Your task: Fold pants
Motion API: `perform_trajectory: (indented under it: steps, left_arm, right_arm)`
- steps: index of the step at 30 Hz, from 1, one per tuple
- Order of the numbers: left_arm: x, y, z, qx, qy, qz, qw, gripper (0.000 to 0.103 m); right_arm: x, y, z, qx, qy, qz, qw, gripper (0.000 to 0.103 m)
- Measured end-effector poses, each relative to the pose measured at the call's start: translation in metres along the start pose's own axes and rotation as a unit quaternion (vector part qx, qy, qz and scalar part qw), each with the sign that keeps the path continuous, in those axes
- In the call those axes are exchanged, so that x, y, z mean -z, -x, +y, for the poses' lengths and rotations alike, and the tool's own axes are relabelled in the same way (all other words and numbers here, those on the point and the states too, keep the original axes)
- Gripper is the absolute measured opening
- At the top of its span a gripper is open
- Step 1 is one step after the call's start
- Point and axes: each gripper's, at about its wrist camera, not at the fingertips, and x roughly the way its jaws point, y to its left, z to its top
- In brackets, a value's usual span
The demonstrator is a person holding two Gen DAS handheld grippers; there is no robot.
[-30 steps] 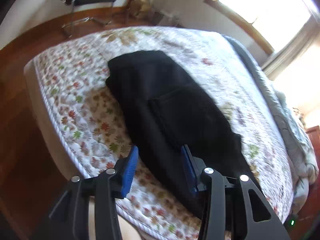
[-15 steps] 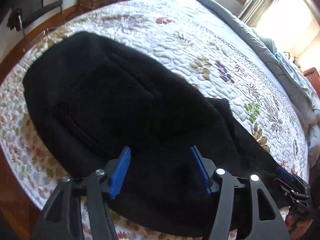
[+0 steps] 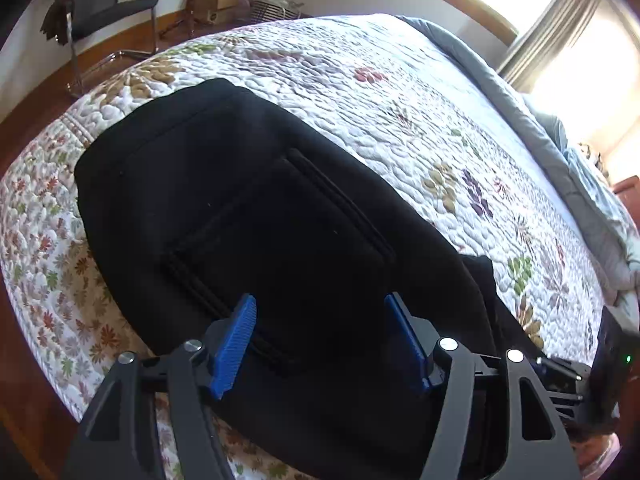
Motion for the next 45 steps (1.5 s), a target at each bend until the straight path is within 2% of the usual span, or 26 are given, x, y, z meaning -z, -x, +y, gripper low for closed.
perform_trajectory:
  steps: [1, 2, 4, 6, 8, 9, 11, 13, 15, 16, 19, 23, 25, 28, 29, 31, 34, 35, 37, 38, 40, 42, 45]
  left_arm:
    - [0.0, 0.0, 0.0, -0.003, -0.001, -0.005, 1.0, 0.067]
    - [-0.001, 0.0, -0.001, -0.008, -0.002, -0.011, 0.9999, 0.067]
    - [0.0, 0.003, -0.001, -0.015, -0.003, -0.022, 0.9996, 0.069]
    - [0.0, 0.009, 0.0, -0.031, 0.0, -0.044, 0.9985, 0.07]
    - [0.003, 0.015, 0.001, -0.051, 0.008, -0.075, 0.9958, 0.079]
    - [0.004, 0.014, 0.002, -0.066, 0.005, -0.08, 0.9946, 0.081]
    - [0.004, 0.004, 0.004, -0.107, -0.01, -0.073, 0.9915, 0.081]
    - [0.005, -0.002, 0.006, -0.108, -0.02, -0.067, 0.9918, 0.082]
    - [0.005, 0.0, 0.002, -0.111, -0.032, -0.063, 0.9913, 0.082]
    - [0.006, 0.001, -0.001, -0.112, -0.036, -0.06, 0.9912, 0.082]
    - [0.007, 0.012, -0.003, -0.103, -0.034, -0.061, 0.9922, 0.082]
    - [0.016, 0.021, -0.018, -0.074, -0.042, -0.067, 0.9941, 0.082]
    - [0.025, 0.02, -0.032, -0.061, -0.058, -0.058, 0.9948, 0.082]
    - [0.045, 0.017, -0.065, -0.029, -0.097, -0.047, 0.9938, 0.082]
    - [0.054, 0.015, -0.082, -0.018, -0.121, -0.04, 0.9917, 0.082]
    - [0.066, 0.009, -0.105, -0.012, -0.158, -0.034, 0.9868, 0.082]
    - [0.087, -0.008, -0.137, 0.009, -0.204, -0.01, 0.9788, 0.082]
    - [0.094, -0.023, -0.147, 0.002, -0.22, 0.011, 0.9754, 0.083]
    - [0.101, -0.042, -0.154, -0.034, -0.236, 0.018, 0.9711, 0.086]
    - [0.102, -0.042, -0.157, -0.039, -0.238, 0.012, 0.9703, 0.087]
    - [0.103, -0.038, -0.166, -0.028, -0.235, 0.016, 0.9715, 0.086]
    - [0.104, -0.028, -0.175, -0.013, -0.23, 0.018, 0.973, 0.086]
    - [0.108, -0.015, -0.188, -0.006, -0.235, 0.006, 0.972, 0.087]
  right_arm:
    - [0.0, 0.001, 0.0, 0.0, 0.008, 0.001, 1.0, 0.004]
    - [-0.001, 0.003, 0.0, 0.001, 0.01, -0.002, 1.0, 0.003]
    - [-0.005, 0.012, -0.002, 0.008, 0.01, -0.018, 1.0, 0.003]
    - [-0.015, 0.028, -0.007, 0.028, 0.003, -0.054, 0.998, 0.003]
    - [-0.027, 0.039, -0.014, 0.034, -0.008, -0.081, 0.996, 0.003]
    - [-0.03, 0.037, -0.016, 0.041, -0.005, -0.075, 0.996, 0.003]
    - [-0.034, 0.01, -0.021, 0.074, 0.001, -0.033, 0.997, 0.003]
    - [-0.031, -0.007, -0.025, 0.081, -0.003, -0.02, 0.996, 0.006]
    - [-0.027, -0.004, -0.029, 0.068, -0.027, -0.036, 0.997, 0.009]
    - [-0.024, 0.005, -0.031, 0.058, -0.037, -0.048, 0.997, 0.016]
    - [-0.005, 0.036, -0.034, 0.074, -0.042, -0.076, 0.993, 0.019]
    - [0.056, 0.092, -0.055, 0.106, -0.101, -0.115, 0.983, 0.019]
    - [0.092, 0.113, -0.069, 0.118, -0.135, -0.118, 0.977, 0.019]
    - [0.148, 0.135, -0.084, 0.165, -0.171, -0.112, 0.965, 0.021]
    - [0.169, 0.141, -0.09, 0.188, -0.183, -0.106, 0.959, 0.022]
    - [0.199, 0.152, -0.102, 0.206, -0.215, -0.104, 0.949, 0.025]
    - [0.244, 0.166, -0.127, 0.179, -0.291, -0.121, 0.932, 0.025]
    - [0.251, 0.168, -0.13, 0.182, -0.296, -0.123, 0.929, 0.025]
    - [0.249, 0.171, -0.129, 0.194, -0.276, -0.129, 0.932, 0.025]
    - [0.245, 0.173, -0.129, 0.183, -0.264, -0.133, 0.938, 0.028]
    - [0.233, 0.175, -0.13, 0.159, -0.233, -0.138, 0.949, 0.048]
    - [0.214, 0.175, -0.127, 0.147, -0.188, -0.144, 0.961, 0.048]
    - [0.176, 0.163, -0.123, 0.095, -0.123, -0.14, 0.978, 0.051]
